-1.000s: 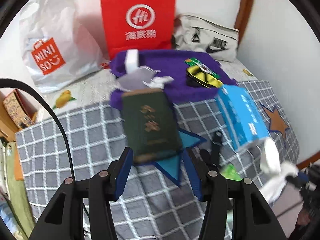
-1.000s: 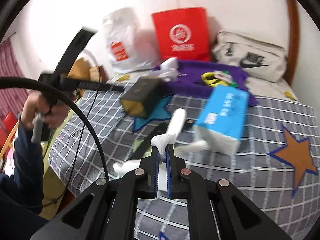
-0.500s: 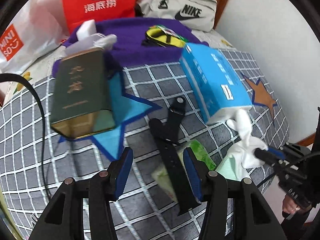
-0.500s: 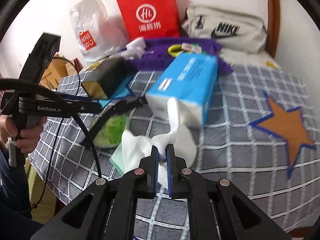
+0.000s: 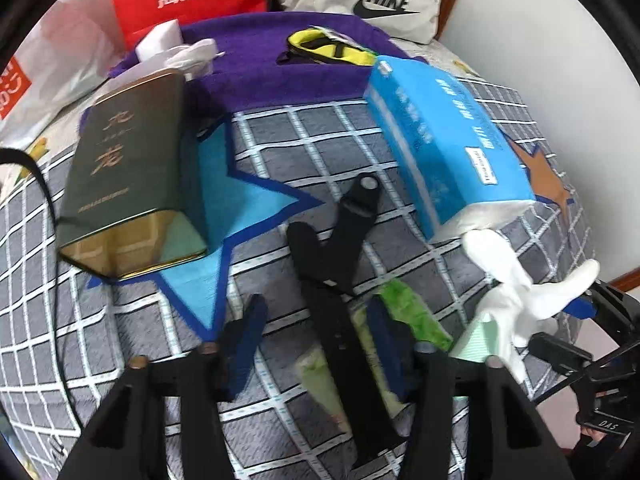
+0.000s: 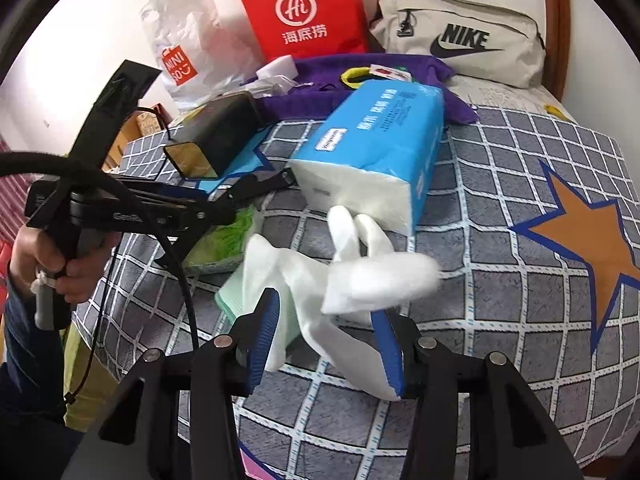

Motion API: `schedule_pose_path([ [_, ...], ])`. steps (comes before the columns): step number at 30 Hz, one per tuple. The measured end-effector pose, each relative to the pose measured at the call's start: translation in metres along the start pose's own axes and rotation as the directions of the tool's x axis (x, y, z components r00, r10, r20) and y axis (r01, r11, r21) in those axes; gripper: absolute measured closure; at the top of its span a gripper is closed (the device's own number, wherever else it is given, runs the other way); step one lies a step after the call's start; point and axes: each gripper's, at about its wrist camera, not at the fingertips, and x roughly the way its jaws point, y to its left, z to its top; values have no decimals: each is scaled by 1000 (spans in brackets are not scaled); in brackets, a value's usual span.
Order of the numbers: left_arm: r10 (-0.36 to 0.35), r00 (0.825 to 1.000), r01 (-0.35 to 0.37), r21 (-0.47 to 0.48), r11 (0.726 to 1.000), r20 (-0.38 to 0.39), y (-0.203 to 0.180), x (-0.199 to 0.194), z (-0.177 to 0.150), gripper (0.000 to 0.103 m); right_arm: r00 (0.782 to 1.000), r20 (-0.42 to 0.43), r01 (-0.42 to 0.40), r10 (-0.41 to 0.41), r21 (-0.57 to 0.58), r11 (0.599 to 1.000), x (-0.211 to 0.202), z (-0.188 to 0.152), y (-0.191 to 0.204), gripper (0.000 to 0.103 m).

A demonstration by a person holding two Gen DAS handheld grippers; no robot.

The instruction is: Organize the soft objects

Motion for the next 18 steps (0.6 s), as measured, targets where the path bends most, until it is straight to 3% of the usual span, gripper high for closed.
schedule_pose_path([
  [4,-12,1000,12,26,1000,-1,-5,-1,4,79,1000,-10,17,-17,5,1000,7,3,2,55],
  [10,-9,1000,9,11,1000,3,2,-7,4,83,998,-57,7,-7,3,1000,29,2,10,53],
  [14,-6,1000,6,10,1000,16,7,-15,1,87,998,-56,19,-20,-19,1000,39,1,17,41],
  [18,-3,1000,3,8,1000,26,13,-21,-3,88,996,-42,71,-75,-86,994,43,0,27,45],
])
